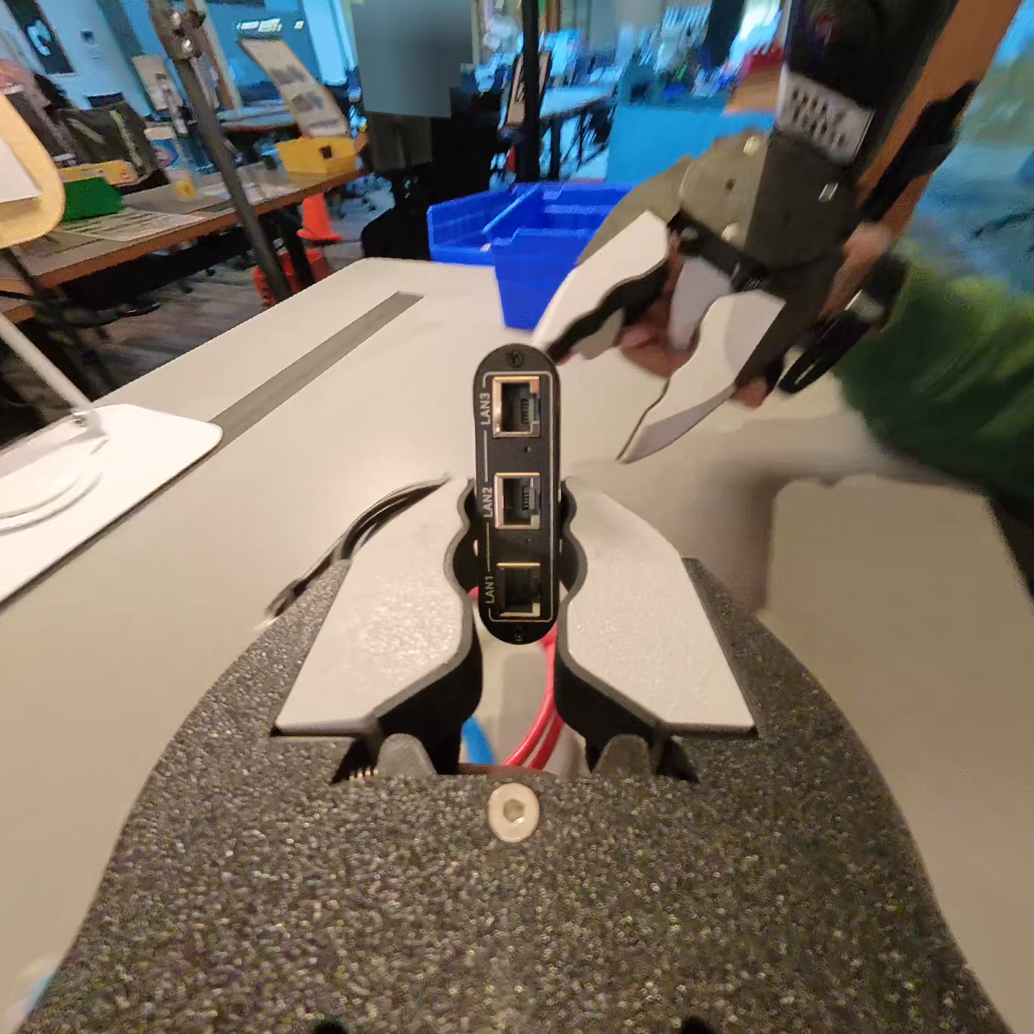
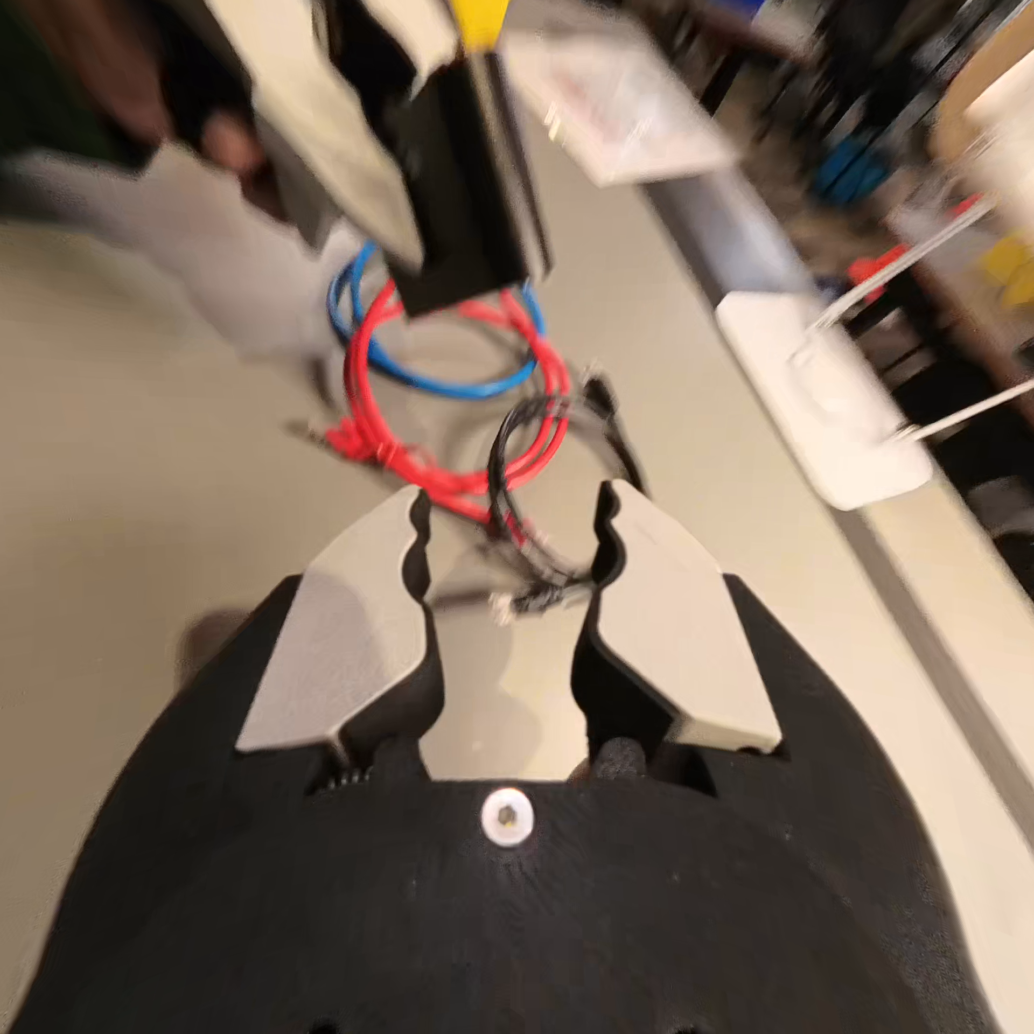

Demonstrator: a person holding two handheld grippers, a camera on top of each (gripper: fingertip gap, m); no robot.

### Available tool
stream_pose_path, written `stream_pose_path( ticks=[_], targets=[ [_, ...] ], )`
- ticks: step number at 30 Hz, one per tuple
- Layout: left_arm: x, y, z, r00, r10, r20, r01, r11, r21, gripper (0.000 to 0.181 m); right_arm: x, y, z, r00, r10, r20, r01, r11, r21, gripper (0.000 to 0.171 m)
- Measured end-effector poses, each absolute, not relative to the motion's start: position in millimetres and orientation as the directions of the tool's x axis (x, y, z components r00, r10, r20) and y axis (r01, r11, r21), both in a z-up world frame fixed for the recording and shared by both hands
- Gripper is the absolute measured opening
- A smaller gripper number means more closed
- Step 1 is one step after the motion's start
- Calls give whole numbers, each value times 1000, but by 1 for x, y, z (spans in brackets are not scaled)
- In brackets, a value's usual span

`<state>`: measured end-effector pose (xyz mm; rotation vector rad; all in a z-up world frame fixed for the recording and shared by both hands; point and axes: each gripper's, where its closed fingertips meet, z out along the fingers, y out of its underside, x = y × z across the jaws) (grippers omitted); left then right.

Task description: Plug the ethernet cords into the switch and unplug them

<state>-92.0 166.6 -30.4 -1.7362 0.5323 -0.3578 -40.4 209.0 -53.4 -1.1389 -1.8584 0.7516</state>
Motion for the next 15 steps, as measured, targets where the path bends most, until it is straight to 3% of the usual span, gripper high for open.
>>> stream_pose_path(
  ticks=[1, 3, 6, 10, 15],
  targets=[
    [-84, 167, -27, 835, -550, 5, -101, -163, -981, 25, -48, 207, -41, -225, 895, 385, 343, 443, -828, 61],
    [-72, 170, -21, 812, -574, 99, 2, -167, -986, 25, -57, 196, -25, -177, 831, 527, 204, 555, -807, 65],
    [-60, 175, -19, 798, -578, 169, 82, -173, -981, 25, -65, 184, -22, -118, 717, 687, 166, 696, -698, 74],
    [-55, 172, -16, 772, -617, 149, 96, -119, -988, 25, -67, 176, -27, -166, 809, 564, 160, 586, -794, 83],
    [-43, 162, -11, 699, -710, 84, 83, -36, -996, 25, -62, 158, -30, -276, 850, 448, 77, 485, -871, 77]
  ],
)
